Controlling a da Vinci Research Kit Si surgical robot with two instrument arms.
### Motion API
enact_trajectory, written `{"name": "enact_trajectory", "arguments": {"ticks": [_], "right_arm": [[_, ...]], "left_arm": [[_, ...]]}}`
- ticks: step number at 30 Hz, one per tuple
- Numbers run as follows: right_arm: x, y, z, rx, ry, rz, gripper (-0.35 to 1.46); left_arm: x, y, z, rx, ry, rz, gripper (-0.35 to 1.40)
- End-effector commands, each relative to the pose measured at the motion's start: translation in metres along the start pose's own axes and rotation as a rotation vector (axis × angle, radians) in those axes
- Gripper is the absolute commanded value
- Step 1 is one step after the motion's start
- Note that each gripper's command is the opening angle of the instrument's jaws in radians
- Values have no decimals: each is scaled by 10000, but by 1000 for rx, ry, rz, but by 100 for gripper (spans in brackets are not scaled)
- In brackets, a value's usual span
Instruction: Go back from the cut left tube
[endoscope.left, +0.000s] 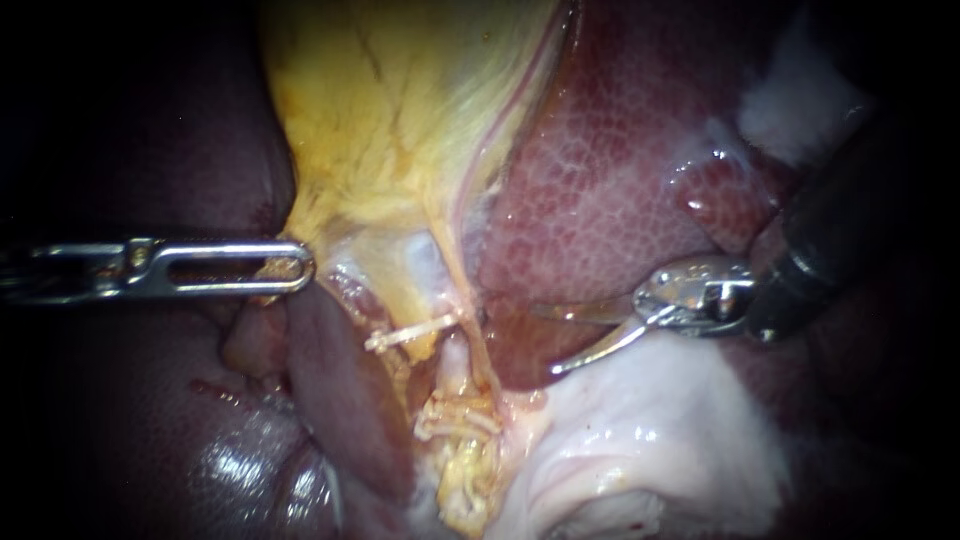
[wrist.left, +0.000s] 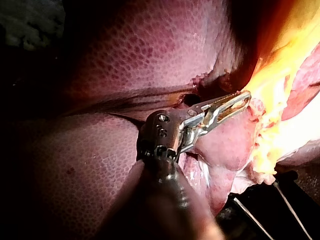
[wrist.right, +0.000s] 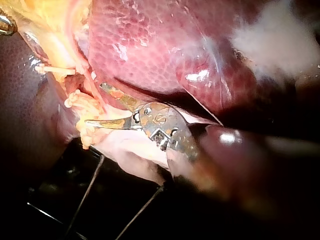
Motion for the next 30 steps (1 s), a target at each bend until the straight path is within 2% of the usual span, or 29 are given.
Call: {"name": "enact_trajectory", "arguments": {"ticks": [1, 4, 11, 15, 19, 25, 30], "right_arm": [[3, 0, -3, -9, 0, 2, 145], [8, -2, -12, -31, 1, 4, 145], [8, -3, -13, -27, 0, 3, 145], [9, -4, -12, -24, 0, 3, 145], [9, -5, -12, -20, -1, 3, 145], [10, -5, -10, -20, -1, 3, 145], [10, -6, -10, -21, -1, 3, 145]], "left_arm": [[0, 0, 1, -1, -1, 0, -35], [1, 0, 2, -2, -1, 1, -35], [9, 5, 14, -7, -7, 6, -35], [21, 12, 33, -1, -8, -4, -35], [32, 15, 50, 1, 7, -3, -35], [34, 11, 79, 13, 16, -1, -35], [36, 9, 92, 18, 19, 1, -35]]}}
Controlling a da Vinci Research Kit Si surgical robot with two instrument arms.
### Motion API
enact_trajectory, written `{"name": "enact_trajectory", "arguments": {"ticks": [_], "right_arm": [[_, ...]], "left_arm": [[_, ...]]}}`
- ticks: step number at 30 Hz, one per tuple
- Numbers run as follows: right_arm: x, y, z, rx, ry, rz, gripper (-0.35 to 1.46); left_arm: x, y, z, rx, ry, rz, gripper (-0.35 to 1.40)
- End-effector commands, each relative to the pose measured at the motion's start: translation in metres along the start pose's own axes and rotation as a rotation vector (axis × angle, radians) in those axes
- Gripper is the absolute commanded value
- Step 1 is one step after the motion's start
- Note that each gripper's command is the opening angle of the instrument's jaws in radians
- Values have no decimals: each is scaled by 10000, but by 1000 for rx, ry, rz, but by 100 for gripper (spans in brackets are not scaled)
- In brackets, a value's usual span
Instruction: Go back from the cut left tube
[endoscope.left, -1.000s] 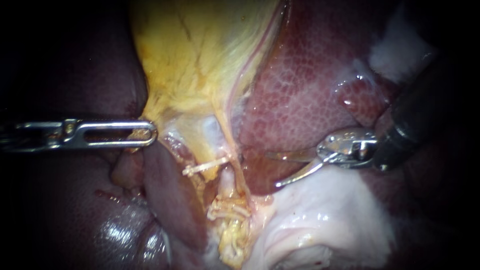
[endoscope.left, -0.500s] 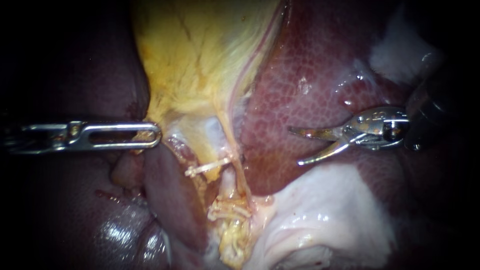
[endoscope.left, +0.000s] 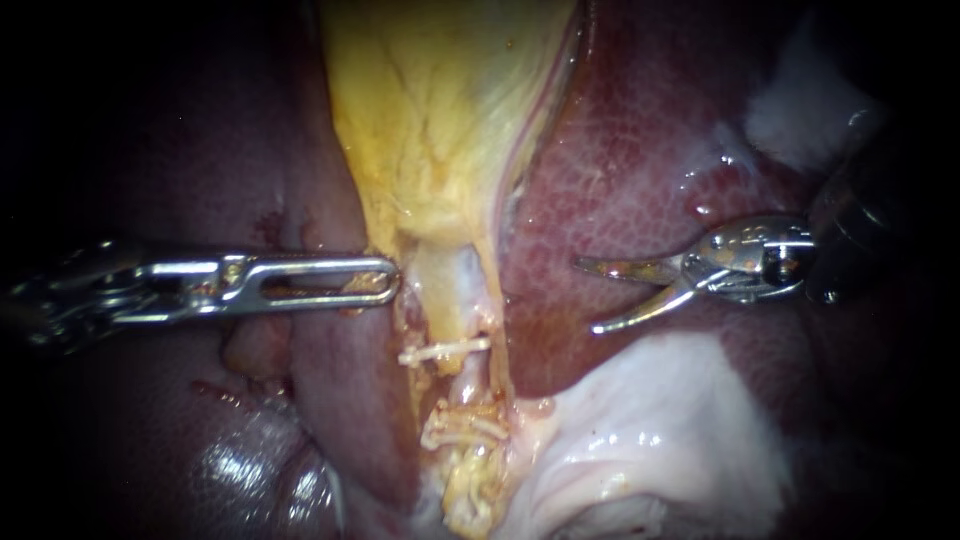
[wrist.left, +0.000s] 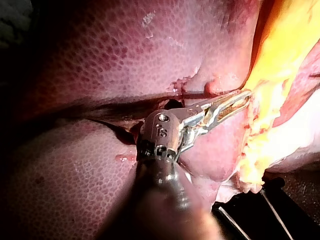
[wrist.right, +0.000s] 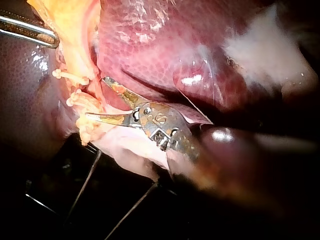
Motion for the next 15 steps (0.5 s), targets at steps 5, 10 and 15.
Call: {"name": "enact_trajectory", "arguments": {"ticks": [5, 10, 15], "right_arm": [[0, 0, 0, -1, 0, 0, 145], [0, 0, 0, -1, 0, 0, 143], [1, 0, 1, -1, 0, 0, 143]], "left_arm": [[1, 0, 2, -3, 3, 1, -35], [1, -1, 1, -2, 3, 1, -35], [1, -1, 1, -2, 4, 1, -35]]}}
